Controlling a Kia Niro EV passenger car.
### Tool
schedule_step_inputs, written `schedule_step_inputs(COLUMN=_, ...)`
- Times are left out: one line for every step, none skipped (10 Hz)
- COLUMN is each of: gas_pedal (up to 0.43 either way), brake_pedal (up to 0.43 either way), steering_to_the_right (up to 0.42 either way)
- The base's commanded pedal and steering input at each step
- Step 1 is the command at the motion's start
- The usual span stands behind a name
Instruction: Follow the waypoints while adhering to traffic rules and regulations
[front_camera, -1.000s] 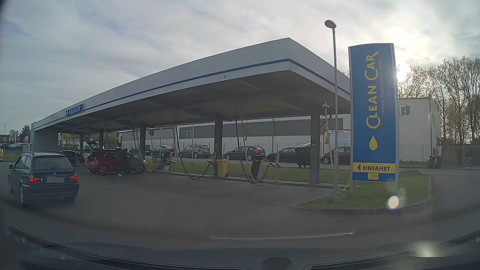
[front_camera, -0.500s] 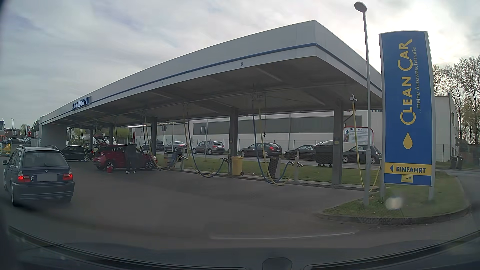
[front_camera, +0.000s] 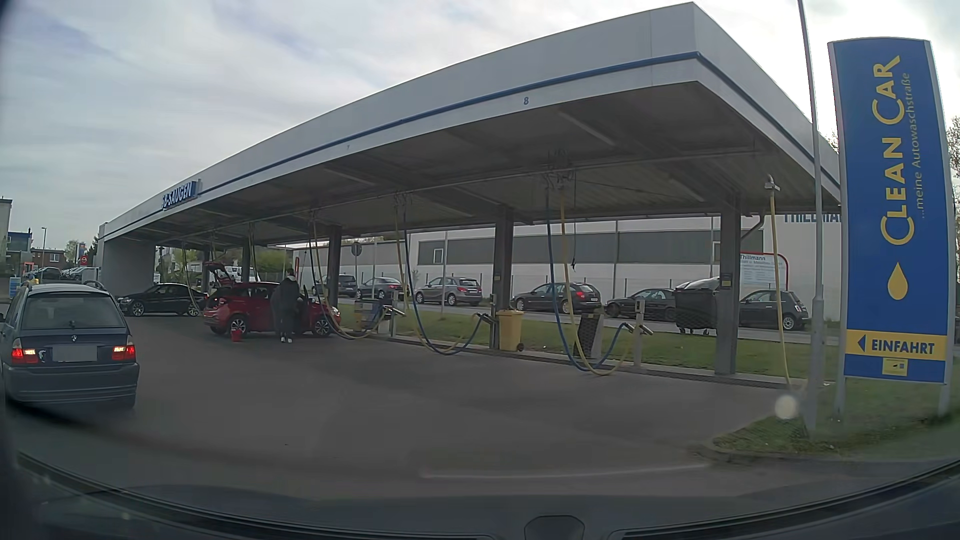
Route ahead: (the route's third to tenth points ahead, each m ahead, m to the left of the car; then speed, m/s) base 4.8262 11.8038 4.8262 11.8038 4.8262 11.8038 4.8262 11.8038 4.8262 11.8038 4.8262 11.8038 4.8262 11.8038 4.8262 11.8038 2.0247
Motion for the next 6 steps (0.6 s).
schedule_step_inputs(gas_pedal=0.0, brake_pedal=0.0, steering_to_the_right=-0.269)
schedule_step_inputs(gas_pedal=0.0, brake_pedal=0.018, steering_to_the_right=-0.298)
schedule_step_inputs(gas_pedal=0.0, brake_pedal=0.152, steering_to_the_right=-0.352)
schedule_step_inputs(gas_pedal=0.0, brake_pedal=0.201, steering_to_the_right=-0.401)
schedule_step_inputs(gas_pedal=0.0, brake_pedal=0.201, steering_to_the_right=-0.463)
schedule_step_inputs(gas_pedal=0.0, brake_pedal=0.171, steering_to_the_right=-0.497)
